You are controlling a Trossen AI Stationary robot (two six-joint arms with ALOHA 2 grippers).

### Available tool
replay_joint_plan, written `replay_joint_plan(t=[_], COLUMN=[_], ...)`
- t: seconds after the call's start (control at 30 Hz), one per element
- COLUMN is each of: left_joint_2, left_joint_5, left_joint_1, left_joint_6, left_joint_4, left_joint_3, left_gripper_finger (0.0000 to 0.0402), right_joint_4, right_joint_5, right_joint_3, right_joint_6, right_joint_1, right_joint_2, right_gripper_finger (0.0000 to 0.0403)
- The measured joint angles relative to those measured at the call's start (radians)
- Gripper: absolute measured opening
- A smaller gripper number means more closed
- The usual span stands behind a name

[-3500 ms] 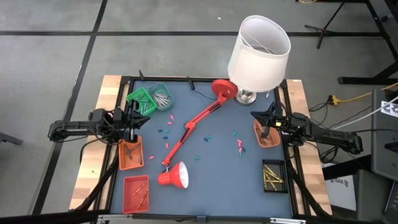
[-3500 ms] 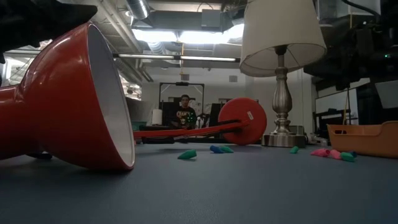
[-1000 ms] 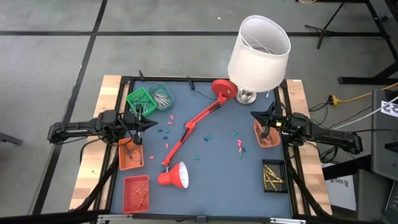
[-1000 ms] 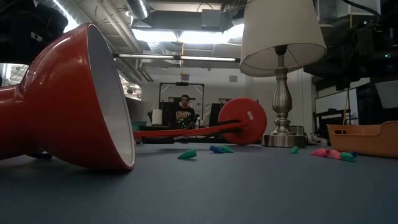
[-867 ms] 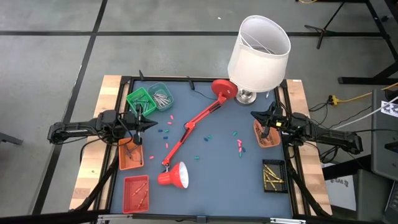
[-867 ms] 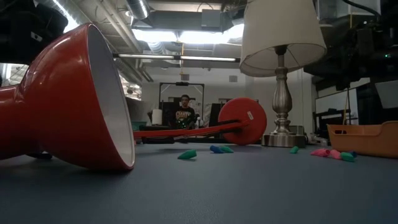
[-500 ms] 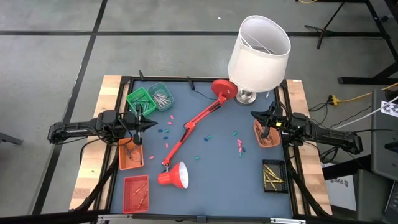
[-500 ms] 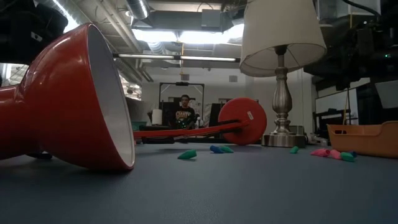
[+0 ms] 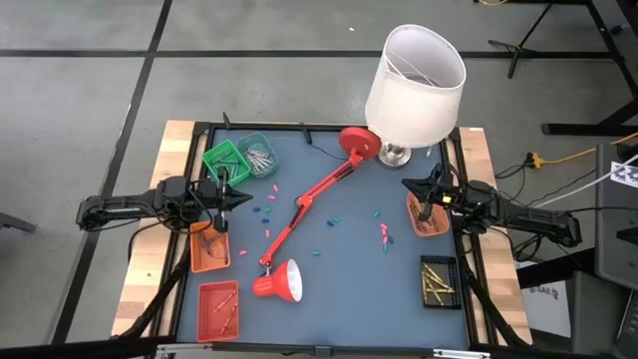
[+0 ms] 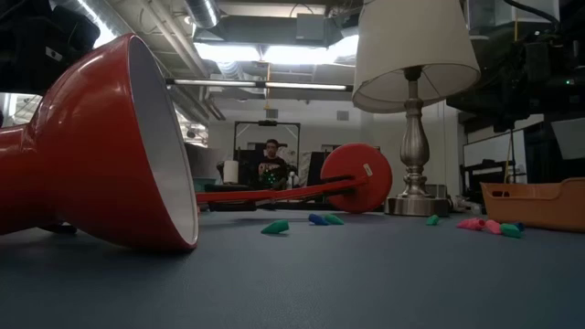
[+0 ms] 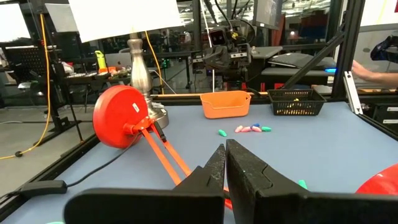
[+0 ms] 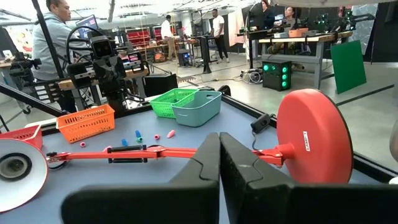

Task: Sort crayons
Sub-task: Return to Home Position

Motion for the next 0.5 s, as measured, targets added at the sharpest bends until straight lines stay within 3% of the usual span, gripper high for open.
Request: replay_joint_plan(t=[0.5], left_joint_2=[0.000], left_joint_5=[0.000], left_joint_1=[0.000], left_joint_6=[0.000], left_joint_4=[0.000], left_joint_3=[0.000], left_gripper_finger=[0.0000], right_joint_4=[-0.012], right_joint_5=[-0.183], right_joint_3=[0.000], right_joint_6=[-0.146], right_joint_1=[0.000], right_joint_2=[0.000], right_gripper_finger=[0.0001])
